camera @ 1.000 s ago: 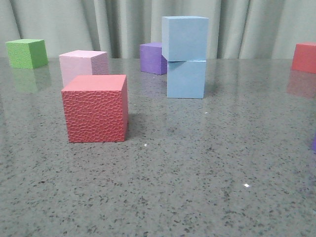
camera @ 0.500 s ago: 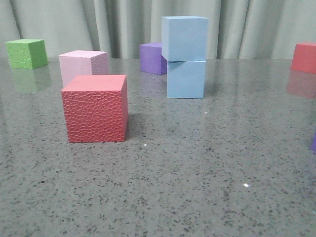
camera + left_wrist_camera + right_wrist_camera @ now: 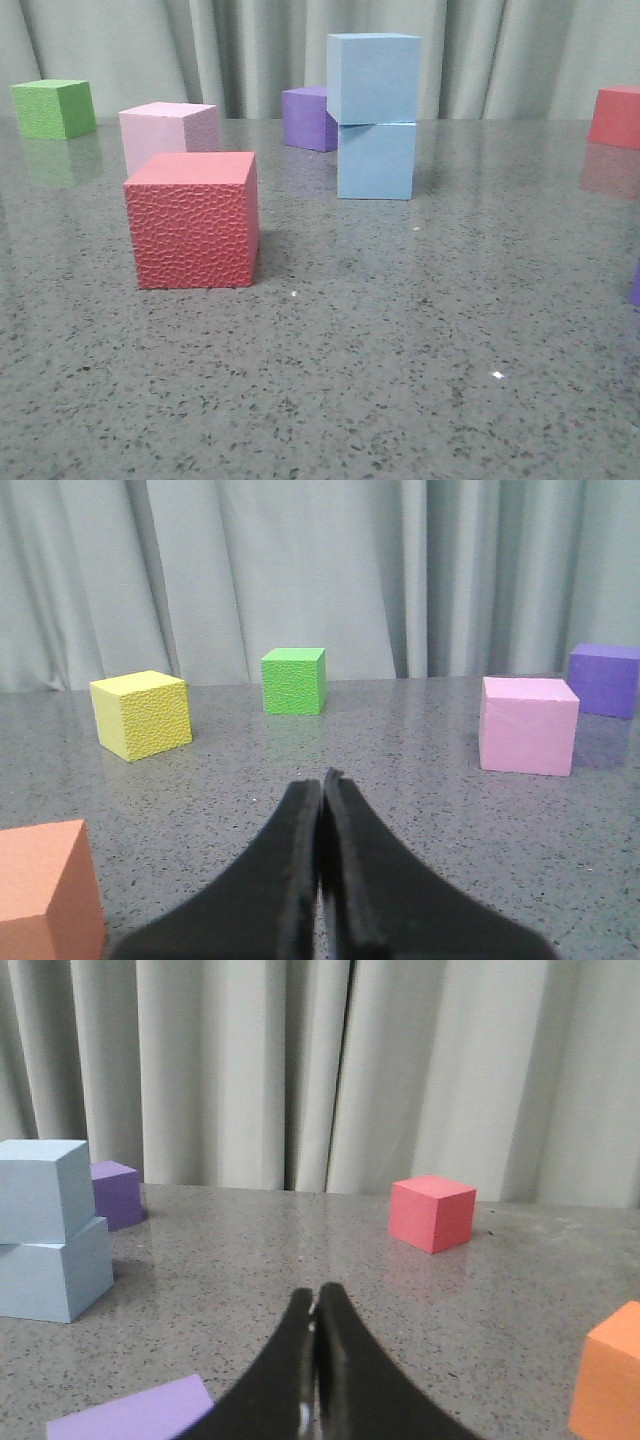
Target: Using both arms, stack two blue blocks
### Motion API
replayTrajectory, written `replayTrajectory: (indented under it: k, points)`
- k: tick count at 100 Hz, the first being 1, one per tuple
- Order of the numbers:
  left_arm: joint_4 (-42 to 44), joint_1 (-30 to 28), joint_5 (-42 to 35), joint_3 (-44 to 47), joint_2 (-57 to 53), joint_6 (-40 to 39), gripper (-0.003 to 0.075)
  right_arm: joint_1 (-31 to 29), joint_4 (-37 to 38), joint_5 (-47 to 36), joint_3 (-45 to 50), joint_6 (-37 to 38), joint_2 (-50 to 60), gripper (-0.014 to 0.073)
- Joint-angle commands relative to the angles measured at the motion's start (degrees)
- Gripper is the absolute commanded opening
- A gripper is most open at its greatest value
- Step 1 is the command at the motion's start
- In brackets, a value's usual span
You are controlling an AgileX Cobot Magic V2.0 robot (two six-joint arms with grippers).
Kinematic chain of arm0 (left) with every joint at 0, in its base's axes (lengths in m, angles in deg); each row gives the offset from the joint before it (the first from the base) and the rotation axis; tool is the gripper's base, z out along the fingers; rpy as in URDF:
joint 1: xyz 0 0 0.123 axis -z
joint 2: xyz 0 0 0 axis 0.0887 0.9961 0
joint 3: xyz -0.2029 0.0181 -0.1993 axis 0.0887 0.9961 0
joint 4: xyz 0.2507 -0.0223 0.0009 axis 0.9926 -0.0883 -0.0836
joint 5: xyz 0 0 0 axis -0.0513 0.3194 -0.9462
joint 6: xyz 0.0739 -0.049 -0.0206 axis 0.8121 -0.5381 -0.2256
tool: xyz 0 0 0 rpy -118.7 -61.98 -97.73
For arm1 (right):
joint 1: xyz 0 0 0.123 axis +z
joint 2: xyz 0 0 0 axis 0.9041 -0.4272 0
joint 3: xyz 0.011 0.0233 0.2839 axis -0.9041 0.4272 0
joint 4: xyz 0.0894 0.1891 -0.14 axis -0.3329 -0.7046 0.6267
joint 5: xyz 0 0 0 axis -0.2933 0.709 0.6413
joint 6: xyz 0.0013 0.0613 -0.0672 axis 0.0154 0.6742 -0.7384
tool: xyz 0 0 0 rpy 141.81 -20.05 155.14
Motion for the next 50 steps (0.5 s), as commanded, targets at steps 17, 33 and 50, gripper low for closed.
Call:
replayTrajectory:
  k: [17, 33, 50]
  points:
    - [-0.2, -0.1, -4.7, 2.4, -1.8, -0.6, -0.0019, -1.3, -0.2, -5.3, 1.5, -0.5, 1.4, -0.0123]
    - [-0.2, -0.1, -4.7, 2.4, -1.8, -0.6, -0.0019, -1.3, -0.2, -5.3, 3.1, -0.5, 1.4, -0.0123]
    - [-0.2, -0.1, -4.7, 2.4, -1.8, -0.6, -0.0019, -1.3, -0.2, -5.9, 5.2, -0.5, 1.4, -0.0123]
